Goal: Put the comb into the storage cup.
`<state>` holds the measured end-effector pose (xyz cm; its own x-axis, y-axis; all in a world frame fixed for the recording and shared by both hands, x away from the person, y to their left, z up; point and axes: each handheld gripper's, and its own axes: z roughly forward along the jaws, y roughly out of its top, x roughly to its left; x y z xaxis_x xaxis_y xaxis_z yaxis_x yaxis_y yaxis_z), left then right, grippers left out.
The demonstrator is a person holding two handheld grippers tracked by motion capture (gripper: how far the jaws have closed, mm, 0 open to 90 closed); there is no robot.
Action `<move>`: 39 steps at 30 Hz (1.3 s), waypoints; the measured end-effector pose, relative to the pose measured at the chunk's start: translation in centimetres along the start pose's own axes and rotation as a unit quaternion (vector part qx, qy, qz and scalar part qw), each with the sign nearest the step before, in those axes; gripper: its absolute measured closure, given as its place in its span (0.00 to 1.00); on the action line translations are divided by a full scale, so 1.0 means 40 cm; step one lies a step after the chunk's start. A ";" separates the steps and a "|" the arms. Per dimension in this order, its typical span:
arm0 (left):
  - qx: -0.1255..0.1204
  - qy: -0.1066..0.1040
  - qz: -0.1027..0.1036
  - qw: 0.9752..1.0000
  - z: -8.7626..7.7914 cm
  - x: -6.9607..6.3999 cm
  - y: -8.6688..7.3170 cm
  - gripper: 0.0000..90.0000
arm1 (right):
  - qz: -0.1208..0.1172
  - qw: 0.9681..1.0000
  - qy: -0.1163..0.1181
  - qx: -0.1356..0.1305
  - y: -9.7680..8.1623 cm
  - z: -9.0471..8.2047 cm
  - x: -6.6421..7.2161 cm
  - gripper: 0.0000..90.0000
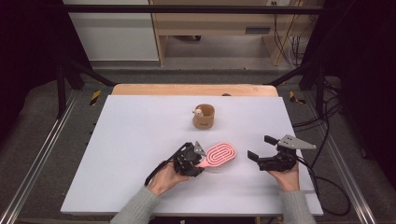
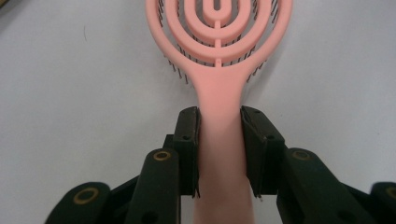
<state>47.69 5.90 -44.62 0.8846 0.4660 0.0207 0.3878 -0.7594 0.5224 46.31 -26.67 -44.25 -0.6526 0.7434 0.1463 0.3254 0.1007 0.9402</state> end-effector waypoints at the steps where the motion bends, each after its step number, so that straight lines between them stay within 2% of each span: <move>1: 0.006 -0.005 -0.002 1.000 0.002 0.002 0.000 0.76 | 0.000 1.000 0.000 0.000 0.000 0.000 0.000 0.00; 5: 0.020 -0.005 0.002 1.000 0.013 0.002 -0.001 0.76 | 0.000 1.000 0.000 0.000 0.000 0.000 0.000 0.00; 11: 0.019 -0.009 -0.006 1.000 0.016 0.009 0.000 0.75 | 0.001 1.000 0.001 0.000 0.000 -0.001 0.000 0.00; 14: 0.014 -0.002 -0.010 1.000 0.016 0.013 0.002 0.68 | 0.001 1.000 0.000 0.000 0.000 -0.001 0.000 0.00; 18: 0.016 0.003 -0.010 1.000 0.021 0.014 0.004 0.65 | 0.002 1.000 0.001 0.000 0.001 -0.001 0.000 0.00; 24: 0.016 0.004 -0.015 1.000 0.031 0.017 0.007 0.67 | 0.002 1.000 0.001 0.000 0.001 -0.002 0.000 0.00; 32: 0.013 0.004 -0.010 1.000 0.036 0.014 0.014 0.75 | 0.002 1.000 -0.001 -0.001 0.001 -0.002 0.000 0.00; 37: 0.010 0.006 0.002 1.000 0.035 0.011 0.013 0.77 | 0.002 1.000 -0.001 -0.001 0.001 -0.002 0.000 0.00; 39: 0.004 0.016 0.012 1.000 0.034 0.006 0.011 0.77 | 0.003 1.000 0.000 -0.001 0.001 -0.003 0.000 0.00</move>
<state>48.43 5.06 -45.53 0.8852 0.4612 0.0608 0.3683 -0.7745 0.5143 46.26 -26.74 -44.17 -0.6501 0.7446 0.1513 0.3274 0.0949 0.9401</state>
